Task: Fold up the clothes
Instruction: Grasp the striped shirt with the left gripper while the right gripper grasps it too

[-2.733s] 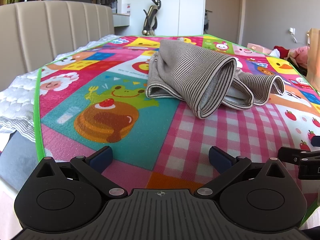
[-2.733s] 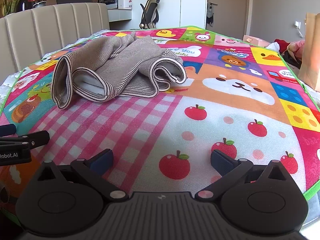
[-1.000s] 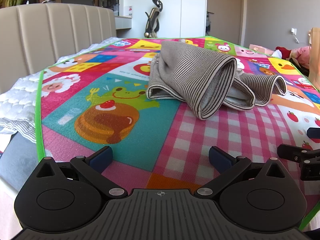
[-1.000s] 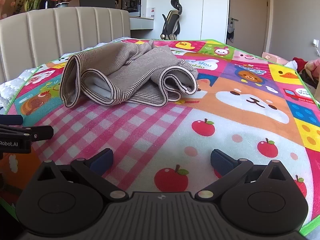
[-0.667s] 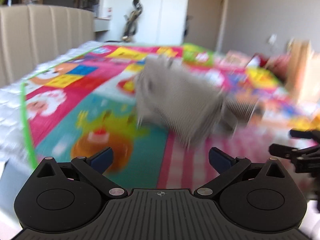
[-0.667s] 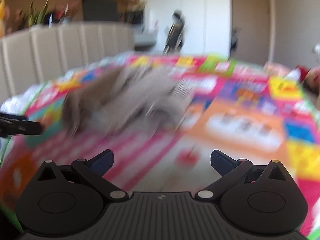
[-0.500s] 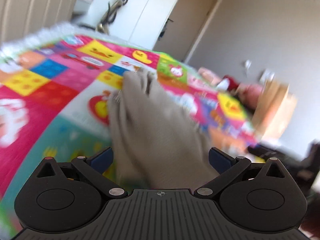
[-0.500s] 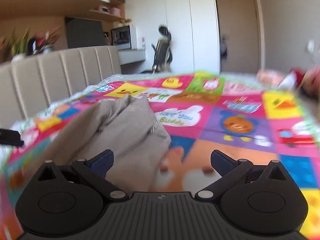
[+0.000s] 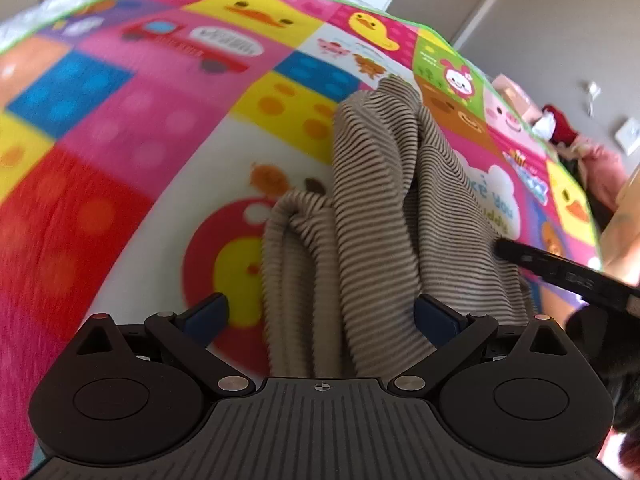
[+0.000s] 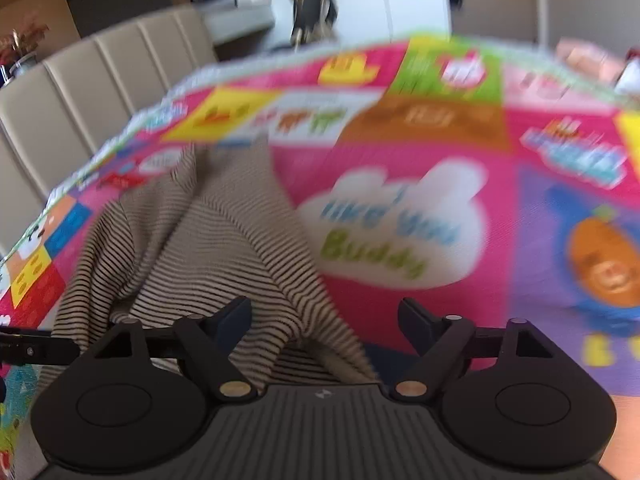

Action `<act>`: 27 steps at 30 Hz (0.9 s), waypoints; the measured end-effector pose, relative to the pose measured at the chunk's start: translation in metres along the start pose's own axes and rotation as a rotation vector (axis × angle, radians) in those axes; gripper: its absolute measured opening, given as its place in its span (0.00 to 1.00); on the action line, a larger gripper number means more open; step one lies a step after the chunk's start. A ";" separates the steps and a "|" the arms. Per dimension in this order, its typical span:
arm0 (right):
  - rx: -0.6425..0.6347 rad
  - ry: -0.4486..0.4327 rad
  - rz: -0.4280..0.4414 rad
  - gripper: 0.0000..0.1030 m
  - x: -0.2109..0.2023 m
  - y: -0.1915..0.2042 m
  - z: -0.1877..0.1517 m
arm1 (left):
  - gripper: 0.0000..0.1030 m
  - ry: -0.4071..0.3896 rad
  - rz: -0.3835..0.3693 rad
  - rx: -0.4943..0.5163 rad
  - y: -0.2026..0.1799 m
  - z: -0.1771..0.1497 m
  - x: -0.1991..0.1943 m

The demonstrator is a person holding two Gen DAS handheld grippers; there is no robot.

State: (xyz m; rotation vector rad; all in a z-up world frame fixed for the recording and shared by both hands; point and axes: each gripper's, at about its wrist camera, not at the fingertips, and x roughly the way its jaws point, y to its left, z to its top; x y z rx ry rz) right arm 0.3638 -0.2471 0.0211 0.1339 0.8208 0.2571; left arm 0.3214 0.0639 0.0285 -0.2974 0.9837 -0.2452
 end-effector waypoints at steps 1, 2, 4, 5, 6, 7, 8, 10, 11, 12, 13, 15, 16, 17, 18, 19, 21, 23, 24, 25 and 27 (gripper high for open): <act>0.016 0.023 0.007 0.80 0.010 0.001 0.001 | 0.96 0.001 0.016 0.023 -0.006 0.002 0.002; 0.003 0.029 0.004 0.73 0.012 0.006 0.000 | 0.81 0.008 0.042 0.061 -0.013 0.001 0.005; -0.027 0.046 0.012 0.47 0.008 0.015 -0.002 | 0.62 0.023 0.120 0.127 -0.027 -0.004 0.005; -0.032 0.064 0.029 0.40 0.004 0.018 -0.004 | 0.57 0.036 0.121 0.133 -0.030 -0.008 0.002; -0.036 0.080 0.035 0.36 -0.002 0.020 -0.007 | 0.51 0.061 0.104 0.118 -0.031 -0.011 -0.001; -0.047 0.100 0.039 0.32 -0.009 0.021 -0.012 | 0.49 0.092 0.085 0.097 -0.032 -0.015 -0.005; -0.061 0.120 0.041 0.31 -0.016 0.023 -0.018 | 0.46 0.125 0.067 0.082 -0.033 -0.020 -0.010; -0.078 0.169 0.051 0.30 -0.034 0.025 -0.031 | 0.45 0.196 0.029 0.053 -0.035 -0.033 -0.021; -0.084 0.195 0.056 0.30 -0.043 0.025 -0.039 | 0.45 0.234 0.010 0.039 -0.036 -0.041 -0.027; -0.089 0.221 0.060 0.30 -0.053 0.026 -0.048 | 0.45 0.268 -0.006 0.026 -0.037 -0.049 -0.033; -0.099 0.242 0.058 0.30 -0.062 0.026 -0.056 | 0.45 0.289 -0.011 0.020 -0.037 -0.055 -0.039; -0.144 0.252 0.035 0.30 -0.079 0.031 -0.070 | 0.47 0.325 -0.021 0.008 -0.037 -0.067 -0.051; -0.168 0.255 0.023 0.31 -0.087 0.034 -0.076 | 0.49 0.320 -0.032 0.003 -0.039 -0.064 -0.056; -0.157 0.246 0.021 0.34 -0.094 0.032 -0.077 | 0.58 0.314 -0.043 -0.002 -0.041 -0.061 -0.061; -0.137 0.233 0.021 0.35 -0.101 0.030 -0.076 | 0.71 0.309 -0.053 -0.007 -0.042 -0.058 -0.065; -0.117 0.220 0.021 0.40 -0.107 0.027 -0.075 | 0.79 0.303 -0.064 -0.012 -0.044 -0.055 -0.070; -0.043 0.164 -0.014 0.48 -0.114 0.016 -0.070 | 0.95 0.292 -0.086 -0.022 -0.047 -0.049 -0.080; 0.020 0.123 -0.067 0.53 -0.114 0.005 -0.065 | 0.95 0.281 -0.107 -0.032 -0.050 -0.043 -0.089; 0.046 0.114 -0.091 0.53 -0.111 0.001 -0.064 | 0.95 0.280 -0.111 -0.028 -0.053 -0.040 -0.091; 0.061 0.115 -0.109 0.53 -0.107 -0.002 -0.063 | 0.95 0.300 -0.080 0.021 -0.063 -0.041 -0.080; 0.070 0.124 -0.139 0.54 -0.099 -0.004 -0.064 | 0.68 0.325 0.014 0.148 -0.080 -0.050 -0.060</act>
